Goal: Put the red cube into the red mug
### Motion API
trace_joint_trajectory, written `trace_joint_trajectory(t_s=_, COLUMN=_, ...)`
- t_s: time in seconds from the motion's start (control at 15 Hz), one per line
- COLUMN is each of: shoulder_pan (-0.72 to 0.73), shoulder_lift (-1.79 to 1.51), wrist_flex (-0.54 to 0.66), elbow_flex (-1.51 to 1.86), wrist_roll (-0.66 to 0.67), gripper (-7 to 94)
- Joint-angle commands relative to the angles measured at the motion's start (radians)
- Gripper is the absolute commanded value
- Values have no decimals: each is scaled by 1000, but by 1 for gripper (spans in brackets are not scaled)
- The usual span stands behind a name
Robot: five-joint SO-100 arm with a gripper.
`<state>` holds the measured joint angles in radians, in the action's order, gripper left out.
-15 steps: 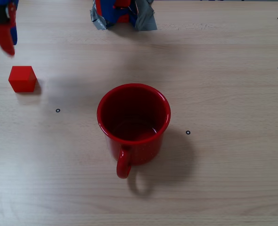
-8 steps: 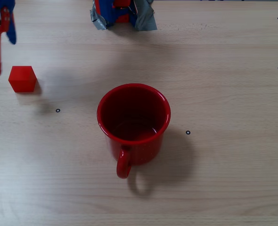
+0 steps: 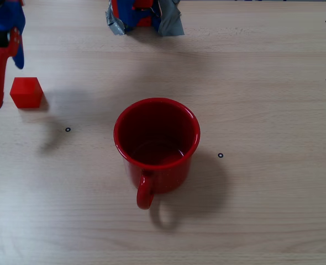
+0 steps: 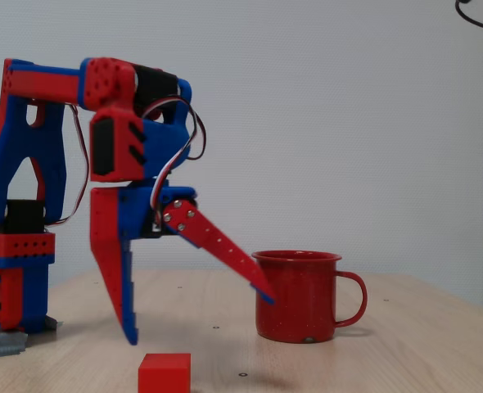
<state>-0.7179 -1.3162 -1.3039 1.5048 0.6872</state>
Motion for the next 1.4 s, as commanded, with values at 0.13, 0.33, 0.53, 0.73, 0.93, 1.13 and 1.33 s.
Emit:
trace_joint_trajectory(t_s=0.13, shoulder_pan=25, shoulder_lift=-17, wrist_flex=32, elbow_flex=6, wrist_roll=-17, gripper=53)
trace_joint_trajectory(t_s=0.33, shoulder_pan=17, shoulder_lift=-11, wrist_flex=18, elbow_flex=-3, wrist_roll=-8, gripper=53)
trace_joint_trajectory(t_s=0.53, shoulder_pan=6, shoulder_lift=3, wrist_flex=17, elbow_flex=-15, wrist_roll=-2, gripper=53)
trace_joint_trajectory(t_s=0.73, shoulder_pan=-6, shoulder_lift=14, wrist_flex=55, elbow_flex=8, wrist_roll=-2, gripper=53)
trace_joint_trajectory(t_s=0.93, shoulder_pan=-9, shoulder_lift=25, wrist_flex=97, elbow_flex=32, wrist_roll=-6, gripper=53)
trace_joint_trajectory(t_s=1.13, shoulder_pan=-11, shoulder_lift=32, wrist_flex=158, elbow_flex=91, wrist_roll=-5, gripper=52)
trace_joint_trajectory(t_s=1.33, shoulder_pan=-9, shoulder_lift=37, wrist_flex=189, elbow_flex=120, wrist_roll=0, gripper=49)
